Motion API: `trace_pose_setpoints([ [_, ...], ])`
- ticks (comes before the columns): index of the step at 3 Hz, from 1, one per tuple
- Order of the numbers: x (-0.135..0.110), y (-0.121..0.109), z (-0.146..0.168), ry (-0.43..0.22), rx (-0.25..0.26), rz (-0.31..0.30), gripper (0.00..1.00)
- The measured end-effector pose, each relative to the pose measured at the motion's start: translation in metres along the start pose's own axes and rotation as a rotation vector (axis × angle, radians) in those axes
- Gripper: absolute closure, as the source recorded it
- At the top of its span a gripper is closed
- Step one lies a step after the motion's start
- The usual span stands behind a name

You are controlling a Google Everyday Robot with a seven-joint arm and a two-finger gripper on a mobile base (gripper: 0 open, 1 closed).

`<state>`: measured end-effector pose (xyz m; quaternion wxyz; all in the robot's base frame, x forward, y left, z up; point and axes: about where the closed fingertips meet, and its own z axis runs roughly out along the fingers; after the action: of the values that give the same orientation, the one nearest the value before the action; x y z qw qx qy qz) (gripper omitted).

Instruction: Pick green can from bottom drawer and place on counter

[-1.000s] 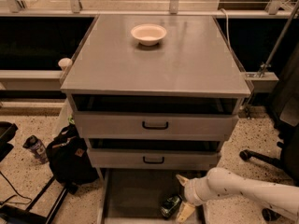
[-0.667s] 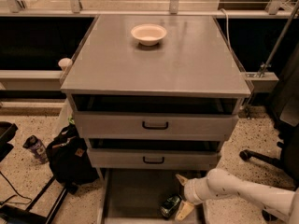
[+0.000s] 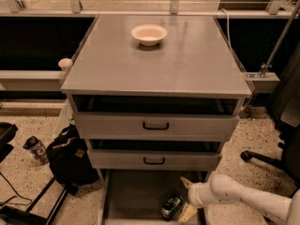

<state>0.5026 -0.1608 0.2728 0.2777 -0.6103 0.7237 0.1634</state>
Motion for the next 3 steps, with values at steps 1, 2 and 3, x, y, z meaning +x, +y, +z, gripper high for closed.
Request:
trace_pose_setpoints([
  [1,0.015,0.009,0.008,0.003,-0.002,0.008,0.0],
  [2,0.04,0.031,0.019,-0.001,0.004,0.012,0.0],
  [3,0.06,0.05,0.051,-0.05,-0.015,0.018,0.0],
])
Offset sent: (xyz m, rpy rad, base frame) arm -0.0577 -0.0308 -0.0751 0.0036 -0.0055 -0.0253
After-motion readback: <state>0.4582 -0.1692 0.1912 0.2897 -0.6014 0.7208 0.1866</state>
